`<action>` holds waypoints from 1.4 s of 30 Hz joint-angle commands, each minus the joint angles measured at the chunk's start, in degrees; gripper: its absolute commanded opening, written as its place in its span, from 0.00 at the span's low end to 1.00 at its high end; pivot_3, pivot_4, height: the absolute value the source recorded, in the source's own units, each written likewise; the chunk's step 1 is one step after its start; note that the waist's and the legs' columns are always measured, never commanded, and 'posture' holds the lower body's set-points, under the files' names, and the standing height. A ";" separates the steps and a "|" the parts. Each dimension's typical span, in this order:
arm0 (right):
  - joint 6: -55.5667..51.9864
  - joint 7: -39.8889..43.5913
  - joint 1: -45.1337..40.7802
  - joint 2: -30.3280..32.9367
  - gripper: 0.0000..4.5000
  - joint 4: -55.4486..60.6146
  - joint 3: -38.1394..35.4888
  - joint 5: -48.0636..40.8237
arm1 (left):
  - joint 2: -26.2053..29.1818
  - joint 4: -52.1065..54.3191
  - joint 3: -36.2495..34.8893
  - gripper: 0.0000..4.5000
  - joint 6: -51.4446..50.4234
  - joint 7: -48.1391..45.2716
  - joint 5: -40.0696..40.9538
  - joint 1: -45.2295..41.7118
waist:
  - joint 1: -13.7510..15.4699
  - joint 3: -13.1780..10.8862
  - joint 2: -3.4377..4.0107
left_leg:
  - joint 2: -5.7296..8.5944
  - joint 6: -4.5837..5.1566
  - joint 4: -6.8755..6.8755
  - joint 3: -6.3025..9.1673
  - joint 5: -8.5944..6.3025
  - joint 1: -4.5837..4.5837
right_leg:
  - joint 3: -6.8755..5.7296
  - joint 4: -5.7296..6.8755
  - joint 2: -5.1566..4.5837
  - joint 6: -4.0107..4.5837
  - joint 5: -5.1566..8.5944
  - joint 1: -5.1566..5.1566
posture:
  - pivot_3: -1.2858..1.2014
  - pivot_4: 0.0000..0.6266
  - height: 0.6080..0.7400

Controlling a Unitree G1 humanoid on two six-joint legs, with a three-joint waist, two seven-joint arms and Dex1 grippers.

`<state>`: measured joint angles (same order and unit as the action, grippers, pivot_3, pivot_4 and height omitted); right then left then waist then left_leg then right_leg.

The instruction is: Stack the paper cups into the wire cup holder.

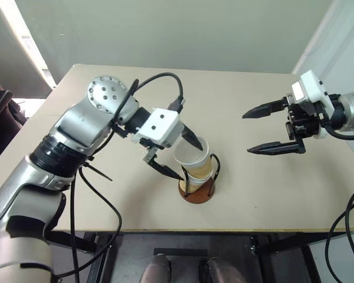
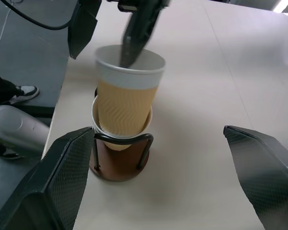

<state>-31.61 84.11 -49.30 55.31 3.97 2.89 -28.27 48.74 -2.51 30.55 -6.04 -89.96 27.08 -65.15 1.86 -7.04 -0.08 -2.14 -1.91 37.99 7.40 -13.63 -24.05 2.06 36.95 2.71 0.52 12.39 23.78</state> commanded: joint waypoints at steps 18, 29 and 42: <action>-0.17 5.03 0.16 0.55 1.00 -0.09 -1.65 -3.33 | 11.24 1.46 -15.61 1.00 -8.37 -2.54 3.93 8.56 | -1.00 0.02 0.15 | 0.01 0.01 -0.07 -0.13 0.00 0.03 | 0.17 -0.06 0.04 -0.08 -0.02 0.04 | 0.52 0.24 1.00; 2.36 8.38 1.50 4.34 1.00 -14.98 -2.21 -1.65 | 24.94 -4.10 -45.48 1.00 -22.63 0.00 11.40 39.96 | -0.42 0.05 0.22 | 0.02 0.12 -0.06 -0.16 -0.07 0.08 | 0.41 0.06 0.03 0.04 0.04 0.10 | 0.52 0.24 1.00; 8.46 8.39 -4.06 5.29 1.00 -22.98 4.88 -2.55 | 21.98 0.14 -54.93 1.00 -26.31 3.41 12.19 50.79 | -0.78 0.05 0.23 | 0.01 0.13 -0.28 -0.28 -0.14 0.20 | 0.48 0.18 0.03 0.42 -0.14 0.25 | 0.52 0.24 1.00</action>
<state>-23.81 92.23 -52.00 60.14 -19.16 8.07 -29.19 70.56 -3.20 -22.60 -32.03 -86.91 38.67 -14.34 1.09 -7.00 0.15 -2.13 -1.78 37.69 7.13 -13.76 -23.85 2.53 37.13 2.74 0.97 12.24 24.04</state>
